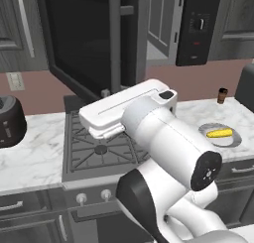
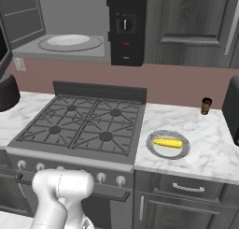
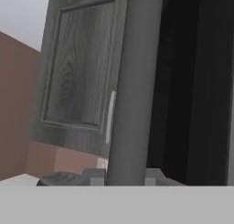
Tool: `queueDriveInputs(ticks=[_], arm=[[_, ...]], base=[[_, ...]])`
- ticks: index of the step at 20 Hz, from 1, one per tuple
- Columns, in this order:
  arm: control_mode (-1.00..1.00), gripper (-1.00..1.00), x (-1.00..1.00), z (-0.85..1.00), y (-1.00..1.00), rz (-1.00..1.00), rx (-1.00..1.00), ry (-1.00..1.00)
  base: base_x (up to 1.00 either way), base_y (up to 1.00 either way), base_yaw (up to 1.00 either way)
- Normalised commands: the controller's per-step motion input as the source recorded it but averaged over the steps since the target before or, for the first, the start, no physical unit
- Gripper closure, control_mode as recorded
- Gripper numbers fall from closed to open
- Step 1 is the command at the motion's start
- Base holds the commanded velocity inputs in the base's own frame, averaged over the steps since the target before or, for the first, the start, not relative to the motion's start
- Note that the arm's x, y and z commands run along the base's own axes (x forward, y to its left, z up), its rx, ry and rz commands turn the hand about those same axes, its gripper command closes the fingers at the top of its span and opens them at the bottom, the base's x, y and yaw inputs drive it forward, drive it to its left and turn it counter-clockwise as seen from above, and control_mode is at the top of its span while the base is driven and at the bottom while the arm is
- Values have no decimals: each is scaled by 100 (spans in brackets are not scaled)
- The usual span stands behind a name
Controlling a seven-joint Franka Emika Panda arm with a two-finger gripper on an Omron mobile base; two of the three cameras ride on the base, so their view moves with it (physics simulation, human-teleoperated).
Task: Pick the corn from the counter and place it in the microwave. Then turn on the microwave.
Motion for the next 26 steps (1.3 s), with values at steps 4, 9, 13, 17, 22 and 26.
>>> queueDriveInputs(ticks=[4, 9, 13, 17, 22, 26], arm=[[-100, 100, 0, 0, 53, 5, 0, 4], [-100, 100, 0, 0, 51, 5, -2, 4], [-100, 100, 0, 0, 41, 4, -2, 0], [-100, -100, 0, 0, 2, 0, 0, 0], [-100, -100, 0, 0, 0, 0, 0, 0], [-100, -100, -22, 0, 0, 0, 0, 0]], base=[[0, 0, 0], [0, 0, 0], [0, 0, 0], [0, 0, 0], [0, 0, 0], [0, 0, 0]])
